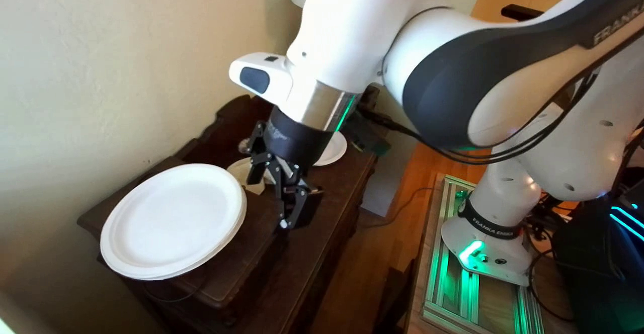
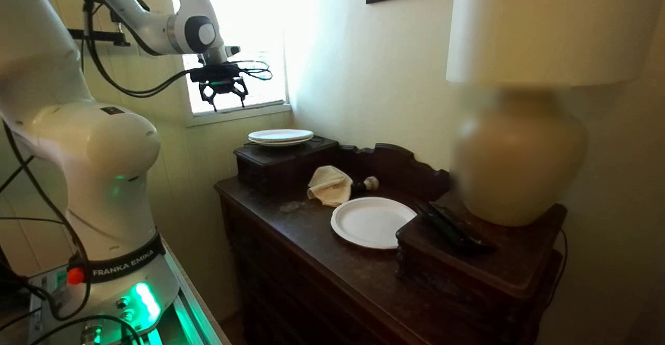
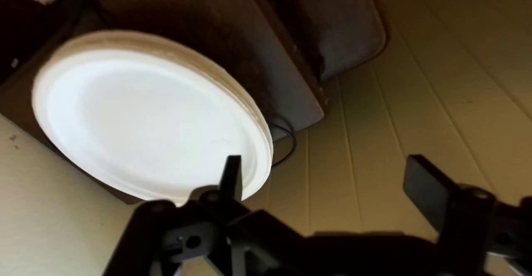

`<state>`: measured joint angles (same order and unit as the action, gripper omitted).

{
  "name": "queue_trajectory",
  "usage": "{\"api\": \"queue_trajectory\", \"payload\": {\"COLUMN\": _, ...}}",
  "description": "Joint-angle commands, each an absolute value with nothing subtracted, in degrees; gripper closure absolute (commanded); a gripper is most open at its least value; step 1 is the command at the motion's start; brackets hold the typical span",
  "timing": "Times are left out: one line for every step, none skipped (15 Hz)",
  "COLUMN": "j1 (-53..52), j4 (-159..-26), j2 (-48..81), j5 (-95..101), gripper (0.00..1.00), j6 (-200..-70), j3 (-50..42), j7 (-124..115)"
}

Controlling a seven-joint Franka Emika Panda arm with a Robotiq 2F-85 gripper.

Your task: Move some of the plate on the right to the stack of plates on the left

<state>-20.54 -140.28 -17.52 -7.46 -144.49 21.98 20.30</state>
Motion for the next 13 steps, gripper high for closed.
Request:
{"api": "queue_trajectory", "payload": {"j1": -23.0, "j4": -147.0, "j2": -31.8, "j5": -7.9, "gripper": 0.0, "j6": -134.9, "j3": 18.7, "j7": 12.1}}
{"api": "queue_trajectory", "payload": {"j1": -22.6, "j4": -148.1, "j2": -35.1, "j5": -7.0, "gripper": 0.0, "j6": -132.4, "j3": 18.6, "j7": 8.7}}
{"api": "queue_trajectory", "payload": {"j1": -22.3, "j4": -149.1, "j2": -38.3, "j5": -6.2, "gripper": 0.0, "j6": -128.9, "j3": 18.7, "j7": 5.7}}
{"api": "queue_trajectory", "payload": {"j1": -23.2, "j4": -144.6, "j2": -30.0, "j5": -6.3, "gripper": 0.0, "j6": -132.7, "j3": 17.8, "j7": 10.2}}
{"api": "queue_trajectory", "payload": {"j1": -23.1, "j4": -145.8, "j2": -32.9, "j5": -6.2, "gripper": 0.0, "j6": -130.5, "j3": 17.9, "j7": 8.3}}
{"api": "queue_trajectory", "payload": {"j1": -23.1, "j4": -146.7, "j2": -35.2, "j5": -6.2, "gripper": 0.0, "j6": -129.5, "j3": 17.9, "j7": 7.3}}
{"api": "queue_trajectory", "payload": {"j1": -23.1, "j4": -147.5, "j2": -36.6, "j5": -6.2, "gripper": 0.0, "j6": -129.2, "j3": 18.0, "j7": 6.8}}
{"api": "queue_trajectory", "payload": {"j1": -23.1, "j4": -148.0, "j2": -37.2, "j5": -6.2, "gripper": 0.0, "j6": -129.2, "j3": 18.0, "j7": 6.5}}
{"api": "queue_trajectory", "payload": {"j1": -23.0, "j4": -148.3, "j2": -37.4, "j5": -6.2, "gripper": 0.0, "j6": -129.2, "j3": 18.0, "j7": 6.4}}
{"api": "queue_trajectory", "payload": {"j1": -23.0, "j4": -148.4, "j2": -37.4, "j5": -6.2, "gripper": 0.0, "j6": -129.2, "j3": 18.0, "j7": 6.3}}
{"api": "queue_trajectory", "payload": {"j1": -23.0, "j4": -148.4, "j2": -37.3, "j5": -6.2, "gripper": 0.0, "j6": -129.2, "j3": 18.0, "j7": 6.3}}
{"api": "queue_trajectory", "payload": {"j1": -23.0, "j4": -148.4, "j2": -37.3, "j5": -6.2, "gripper": 0.0, "j6": -129.2, "j3": 18.0, "j7": 6.2}}
{"api": "queue_trajectory", "payload": {"j1": -23.0, "j4": -148.4, "j2": -37.3, "j5": -6.2, "gripper": 0.0, "j6": -129.2, "j3": 18.0, "j7": 6.2}}
